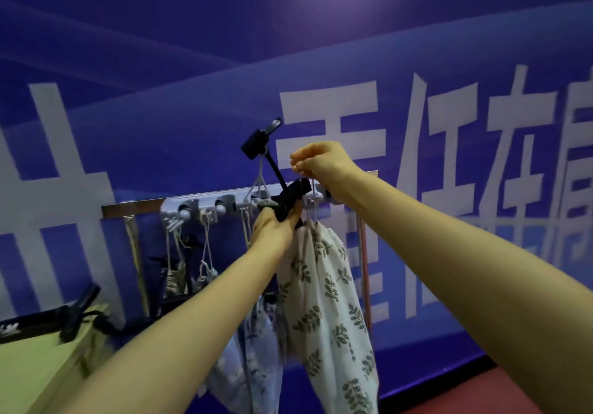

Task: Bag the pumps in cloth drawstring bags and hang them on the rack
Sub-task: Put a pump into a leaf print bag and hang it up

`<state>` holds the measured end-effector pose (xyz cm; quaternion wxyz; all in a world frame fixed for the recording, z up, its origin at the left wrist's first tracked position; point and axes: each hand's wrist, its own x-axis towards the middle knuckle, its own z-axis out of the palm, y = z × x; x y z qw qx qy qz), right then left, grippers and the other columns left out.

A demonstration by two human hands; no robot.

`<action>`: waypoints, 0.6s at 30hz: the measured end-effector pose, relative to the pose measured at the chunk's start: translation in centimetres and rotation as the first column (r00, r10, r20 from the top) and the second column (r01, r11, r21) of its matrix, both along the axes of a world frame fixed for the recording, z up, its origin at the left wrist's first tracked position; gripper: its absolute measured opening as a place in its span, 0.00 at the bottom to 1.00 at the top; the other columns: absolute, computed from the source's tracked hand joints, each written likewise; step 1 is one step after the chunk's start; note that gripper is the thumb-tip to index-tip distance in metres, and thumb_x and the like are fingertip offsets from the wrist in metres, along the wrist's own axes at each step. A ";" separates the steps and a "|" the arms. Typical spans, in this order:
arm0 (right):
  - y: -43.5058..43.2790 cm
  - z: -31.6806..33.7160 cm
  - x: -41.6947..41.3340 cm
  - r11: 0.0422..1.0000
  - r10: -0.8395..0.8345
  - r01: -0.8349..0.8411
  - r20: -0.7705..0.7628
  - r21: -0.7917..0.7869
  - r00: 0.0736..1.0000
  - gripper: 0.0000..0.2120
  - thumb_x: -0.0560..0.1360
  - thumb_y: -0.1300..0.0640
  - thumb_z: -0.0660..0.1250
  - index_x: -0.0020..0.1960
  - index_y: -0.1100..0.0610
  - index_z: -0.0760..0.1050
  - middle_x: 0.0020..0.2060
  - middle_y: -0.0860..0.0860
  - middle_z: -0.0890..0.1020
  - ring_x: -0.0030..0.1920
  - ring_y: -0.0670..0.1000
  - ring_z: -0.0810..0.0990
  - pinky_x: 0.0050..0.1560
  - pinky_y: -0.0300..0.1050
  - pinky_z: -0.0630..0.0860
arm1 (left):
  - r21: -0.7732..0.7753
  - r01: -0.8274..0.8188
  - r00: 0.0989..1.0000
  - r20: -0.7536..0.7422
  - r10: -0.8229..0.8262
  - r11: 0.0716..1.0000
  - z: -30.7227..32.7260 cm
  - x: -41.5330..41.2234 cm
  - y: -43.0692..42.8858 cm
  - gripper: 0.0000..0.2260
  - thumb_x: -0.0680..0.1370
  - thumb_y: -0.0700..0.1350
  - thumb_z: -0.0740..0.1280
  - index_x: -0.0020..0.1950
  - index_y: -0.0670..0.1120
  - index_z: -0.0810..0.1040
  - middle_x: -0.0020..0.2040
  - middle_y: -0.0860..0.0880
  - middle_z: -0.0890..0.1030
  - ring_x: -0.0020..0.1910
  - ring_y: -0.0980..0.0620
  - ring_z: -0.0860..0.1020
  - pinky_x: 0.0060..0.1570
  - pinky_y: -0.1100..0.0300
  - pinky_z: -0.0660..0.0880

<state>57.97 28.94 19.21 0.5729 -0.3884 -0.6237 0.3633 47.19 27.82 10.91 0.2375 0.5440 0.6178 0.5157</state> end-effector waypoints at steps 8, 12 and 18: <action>4.6 -2.6 1.1 0.998 -0.014 0.022 0.121 -0.066 0.993 0.09 0.74 0.75 0.60 0.45 0.68 0.77 0.36 0.56 0.78 0.40 0.52 0.78 0.46 0.41 0.79 | -0.156 0.121 0.934 0.353 -0.059 0.980 -3.0 0.9 4.9 0.31 0.66 0.59 0.70 0.61 0.40 0.76 0.53 0.39 0.81 0.52 0.40 0.80 0.57 0.43 0.77; 7.5 -3.9 1.4 0.994 -0.053 0.069 0.175 -0.085 0.983 0.11 0.76 0.74 0.59 0.54 0.72 0.76 0.38 0.58 0.78 0.36 0.49 0.77 0.46 0.42 0.79 | -0.234 0.075 0.961 0.278 -0.007 0.969 -3.1 1.2 6.5 0.23 0.75 0.52 0.67 0.64 0.38 0.74 0.60 0.37 0.78 0.60 0.40 0.77 0.61 0.47 0.74; 11.4 -4.7 1.4 0.993 -0.076 0.091 0.174 -0.081 0.982 0.10 0.75 0.76 0.58 0.42 0.68 0.77 0.34 0.55 0.77 0.34 0.49 0.76 0.35 0.33 0.77 | -0.212 0.109 0.969 0.240 -0.056 0.971 -4.2 0.9 9.7 0.21 0.72 0.48 0.73 0.59 0.36 0.76 0.50 0.37 0.80 0.50 0.42 0.79 0.45 0.46 0.79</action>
